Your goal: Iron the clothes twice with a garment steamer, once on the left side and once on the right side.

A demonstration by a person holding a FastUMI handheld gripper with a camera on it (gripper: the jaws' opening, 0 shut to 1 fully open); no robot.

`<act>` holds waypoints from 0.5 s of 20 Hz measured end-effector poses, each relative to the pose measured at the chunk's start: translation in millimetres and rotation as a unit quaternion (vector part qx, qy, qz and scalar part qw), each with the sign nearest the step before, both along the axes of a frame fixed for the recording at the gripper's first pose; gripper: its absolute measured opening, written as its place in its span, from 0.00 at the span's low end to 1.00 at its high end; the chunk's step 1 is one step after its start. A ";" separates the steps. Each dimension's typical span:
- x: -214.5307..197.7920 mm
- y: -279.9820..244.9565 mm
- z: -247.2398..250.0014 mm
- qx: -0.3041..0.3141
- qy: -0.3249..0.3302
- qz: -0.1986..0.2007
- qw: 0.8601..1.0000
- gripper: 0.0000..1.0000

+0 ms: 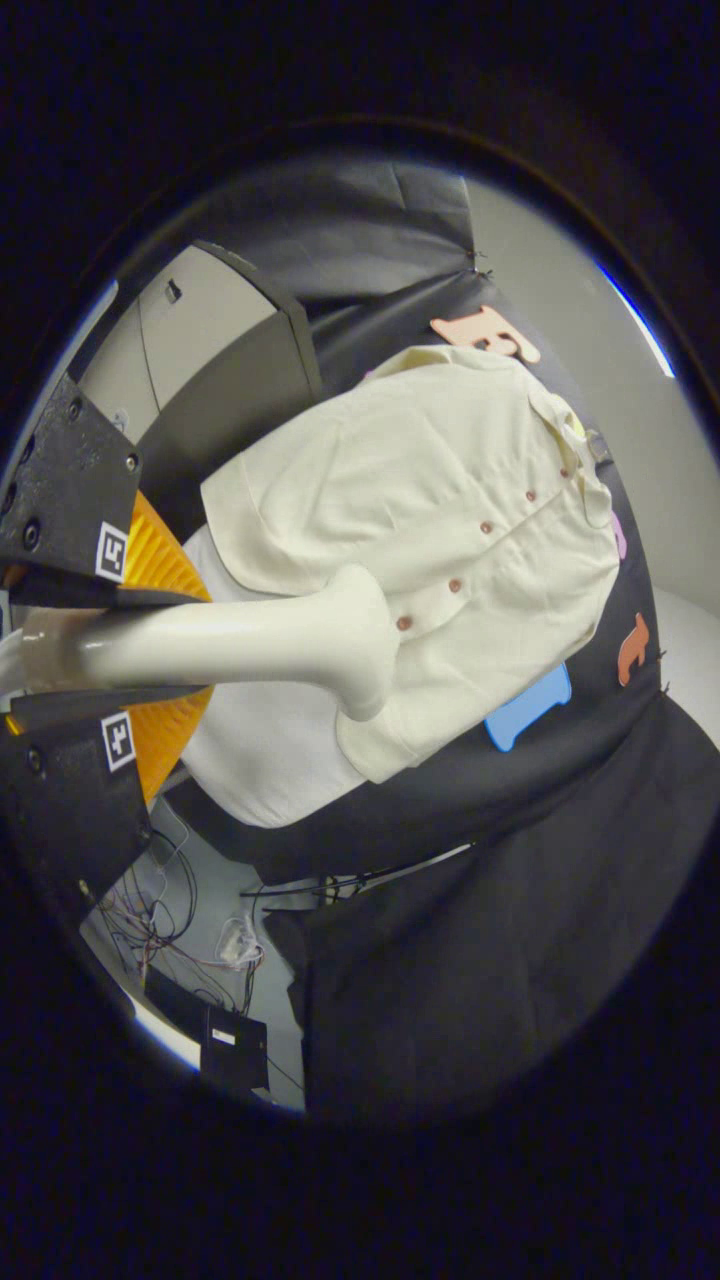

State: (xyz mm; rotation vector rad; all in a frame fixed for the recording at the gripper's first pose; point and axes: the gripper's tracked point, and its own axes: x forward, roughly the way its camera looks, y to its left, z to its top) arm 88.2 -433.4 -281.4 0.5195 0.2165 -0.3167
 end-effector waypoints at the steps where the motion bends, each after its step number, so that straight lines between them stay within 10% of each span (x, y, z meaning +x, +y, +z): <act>1: -5.5 13.5 6.8 -0.001 -0.004 0.007 1.000 0.33; 10: -24.4 127.0 89.4 -0.081 -0.011 0.045 0.996 0.33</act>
